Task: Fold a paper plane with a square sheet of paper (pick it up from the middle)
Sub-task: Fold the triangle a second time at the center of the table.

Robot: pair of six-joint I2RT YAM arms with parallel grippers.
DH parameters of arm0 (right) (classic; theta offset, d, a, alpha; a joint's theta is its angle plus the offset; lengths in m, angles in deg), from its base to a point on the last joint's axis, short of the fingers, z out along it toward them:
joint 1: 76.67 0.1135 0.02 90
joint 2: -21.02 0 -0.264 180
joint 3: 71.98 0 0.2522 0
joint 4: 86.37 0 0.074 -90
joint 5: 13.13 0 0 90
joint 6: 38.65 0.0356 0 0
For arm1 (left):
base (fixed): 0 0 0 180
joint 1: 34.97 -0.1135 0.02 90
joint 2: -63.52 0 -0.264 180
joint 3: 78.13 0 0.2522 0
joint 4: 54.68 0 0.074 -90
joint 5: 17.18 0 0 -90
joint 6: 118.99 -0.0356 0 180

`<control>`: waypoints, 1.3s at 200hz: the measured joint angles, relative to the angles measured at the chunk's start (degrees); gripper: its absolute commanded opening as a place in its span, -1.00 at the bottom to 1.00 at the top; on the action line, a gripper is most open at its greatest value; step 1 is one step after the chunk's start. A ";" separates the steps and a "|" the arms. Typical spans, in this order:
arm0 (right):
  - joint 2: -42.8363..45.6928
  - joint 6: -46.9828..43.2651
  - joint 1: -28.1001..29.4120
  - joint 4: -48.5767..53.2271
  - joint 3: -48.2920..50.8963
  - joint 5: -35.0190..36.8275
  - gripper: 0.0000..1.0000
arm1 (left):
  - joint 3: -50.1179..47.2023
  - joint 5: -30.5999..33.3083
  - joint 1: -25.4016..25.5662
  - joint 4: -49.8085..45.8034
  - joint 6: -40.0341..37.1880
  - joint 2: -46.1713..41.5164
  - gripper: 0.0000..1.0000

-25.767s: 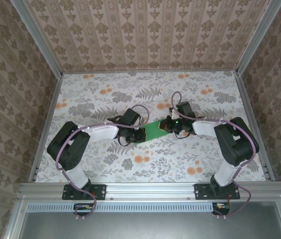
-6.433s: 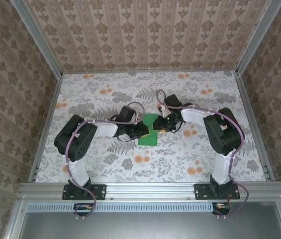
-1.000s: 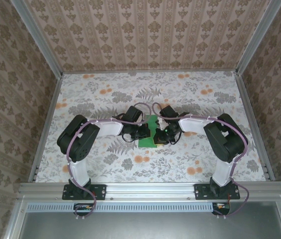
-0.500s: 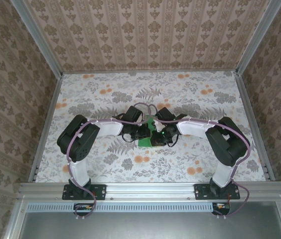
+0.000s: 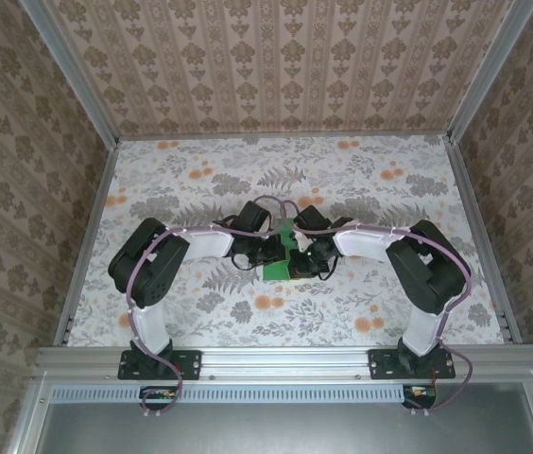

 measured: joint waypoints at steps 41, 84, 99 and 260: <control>0.02 0.00 -0.02 0.20 -0.15 0.02 -0.81 | 0.02 0.02 0.00 -0.02 0.00 0.00 -0.84; 0.02 0.00 -0.02 0.66 -0.59 0.02 -0.81 | 0.02 0.07 0.00 -0.02 0.00 0.00 -0.84; 0.02 0.00 -0.07 0.74 -0.72 0.02 -0.81 | 0.02 0.07 0.00 -0.04 0.00 0.00 -0.84; -0.02 0.74 -1.60 -0.44 -0.24 -2.21 -0.78 | 0.04 0.17 0.00 -0.07 -0.02 0.00 -0.84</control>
